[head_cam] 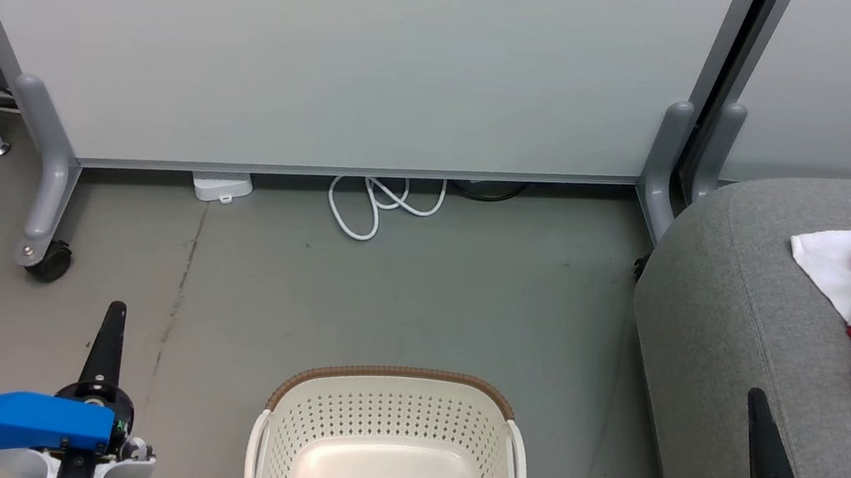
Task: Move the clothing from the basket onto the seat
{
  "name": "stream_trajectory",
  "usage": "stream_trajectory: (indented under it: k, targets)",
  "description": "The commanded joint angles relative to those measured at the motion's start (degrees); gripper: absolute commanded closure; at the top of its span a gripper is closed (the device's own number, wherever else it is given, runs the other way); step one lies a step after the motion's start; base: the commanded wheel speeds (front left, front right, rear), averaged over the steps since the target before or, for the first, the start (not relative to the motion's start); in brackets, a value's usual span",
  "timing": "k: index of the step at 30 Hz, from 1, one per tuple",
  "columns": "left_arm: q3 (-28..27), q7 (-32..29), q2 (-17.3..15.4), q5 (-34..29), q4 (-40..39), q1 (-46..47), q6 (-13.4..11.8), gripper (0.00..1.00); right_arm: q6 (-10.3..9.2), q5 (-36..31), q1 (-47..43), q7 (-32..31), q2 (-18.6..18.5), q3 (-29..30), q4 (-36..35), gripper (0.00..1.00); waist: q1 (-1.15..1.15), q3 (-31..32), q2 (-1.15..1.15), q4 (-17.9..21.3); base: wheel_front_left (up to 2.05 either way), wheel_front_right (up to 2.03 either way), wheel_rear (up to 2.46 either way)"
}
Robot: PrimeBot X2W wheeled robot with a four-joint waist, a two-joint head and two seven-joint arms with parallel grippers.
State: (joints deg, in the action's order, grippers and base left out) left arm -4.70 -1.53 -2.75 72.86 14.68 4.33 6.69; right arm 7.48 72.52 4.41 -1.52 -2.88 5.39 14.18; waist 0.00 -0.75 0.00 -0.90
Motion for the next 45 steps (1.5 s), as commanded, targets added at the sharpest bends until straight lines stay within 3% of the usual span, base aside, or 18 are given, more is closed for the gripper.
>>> stream_trajectory:
  k: [1,45]
  targets:
    - [-0.34,-0.45,-0.17,1.32,-0.57,1.17,0.58,1.00,0.02,1.43,1.02,-0.46,-0.02,0.18,-0.41,1.00,0.00,0.02,0.00,0.03,0.00,0.00,0.00]
    - [-1.98,-5.24,-0.19,19.62,-0.72,2.23,1.05,1.00,0.02,19.98,2.17,-5.21,0.01,1.24,-0.21,1.00,0.00,0.58,0.00,0.90,0.00,0.00,0.00]
